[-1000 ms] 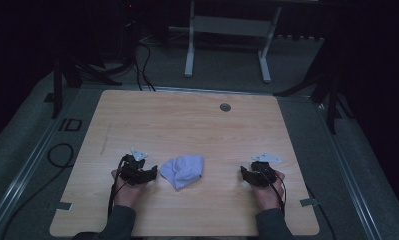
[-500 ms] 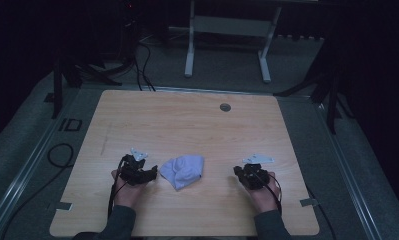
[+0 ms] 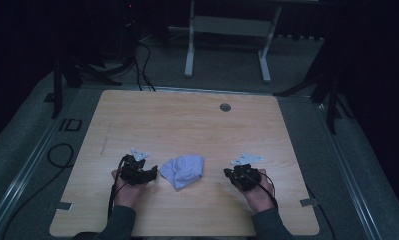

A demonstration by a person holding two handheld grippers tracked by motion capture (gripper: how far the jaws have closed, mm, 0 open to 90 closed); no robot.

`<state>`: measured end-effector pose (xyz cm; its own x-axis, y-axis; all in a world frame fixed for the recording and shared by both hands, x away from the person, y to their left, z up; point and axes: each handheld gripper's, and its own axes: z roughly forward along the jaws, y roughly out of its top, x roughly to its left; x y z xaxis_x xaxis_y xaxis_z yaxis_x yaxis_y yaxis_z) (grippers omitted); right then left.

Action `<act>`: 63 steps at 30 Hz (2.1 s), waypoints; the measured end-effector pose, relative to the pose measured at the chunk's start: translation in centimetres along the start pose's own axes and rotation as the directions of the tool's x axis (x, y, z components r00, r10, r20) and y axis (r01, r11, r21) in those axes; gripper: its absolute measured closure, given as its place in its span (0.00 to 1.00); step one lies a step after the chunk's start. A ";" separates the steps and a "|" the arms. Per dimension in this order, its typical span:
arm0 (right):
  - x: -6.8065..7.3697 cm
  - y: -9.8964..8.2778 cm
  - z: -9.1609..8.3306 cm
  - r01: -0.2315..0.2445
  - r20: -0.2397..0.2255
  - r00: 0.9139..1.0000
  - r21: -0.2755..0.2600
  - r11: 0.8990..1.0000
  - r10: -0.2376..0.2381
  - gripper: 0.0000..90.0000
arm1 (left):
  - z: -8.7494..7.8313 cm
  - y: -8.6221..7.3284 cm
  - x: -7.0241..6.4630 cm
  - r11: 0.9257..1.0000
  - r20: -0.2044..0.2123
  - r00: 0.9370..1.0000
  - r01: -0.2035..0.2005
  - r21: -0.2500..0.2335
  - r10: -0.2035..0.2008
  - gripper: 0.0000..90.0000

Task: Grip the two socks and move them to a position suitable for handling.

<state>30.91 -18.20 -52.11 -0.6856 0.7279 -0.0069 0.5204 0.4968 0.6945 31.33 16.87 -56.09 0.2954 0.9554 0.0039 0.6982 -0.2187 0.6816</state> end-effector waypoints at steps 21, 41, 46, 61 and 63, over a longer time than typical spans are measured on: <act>4.6 4.7 1.7 0.180 -0.113 0.978 0.035 0.983 -0.175 1.00 | 0.0 0.0 0.0 1.000 -0.002 1.000 0.002 -0.001 -0.002 0.37; 10.8 8.4 6.8 0.278 -0.211 0.942 0.050 0.959 -0.262 1.00 | 0.0 0.0 -0.1 1.000 0.004 1.000 -0.005 0.002 0.005 0.37; 11.1 7.6 7.9 0.289 -0.241 0.935 0.093 0.953 -0.260 1.00 | 0.0 0.0 -0.2 1.000 0.003 1.000 -0.004 0.001 0.004 0.37; 9.3 5.0 7.7 0.282 -0.262 0.935 0.144 0.948 -0.238 1.00 | 0.0 0.0 -0.2 1.000 0.005 1.000 -0.005 0.001 0.005 0.37; 9.1 4.8 7.5 0.287 -0.265 0.933 0.146 0.947 -0.242 1.00 | 0.0 0.0 -0.2 1.000 0.005 1.000 -0.005 0.002 0.005 0.37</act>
<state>31.00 -5.66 -54.19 -0.9009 0.4337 0.0158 0.3700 0.7485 0.5503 31.29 16.70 -56.08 0.3020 0.9533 0.0040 0.6978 -0.2240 0.6804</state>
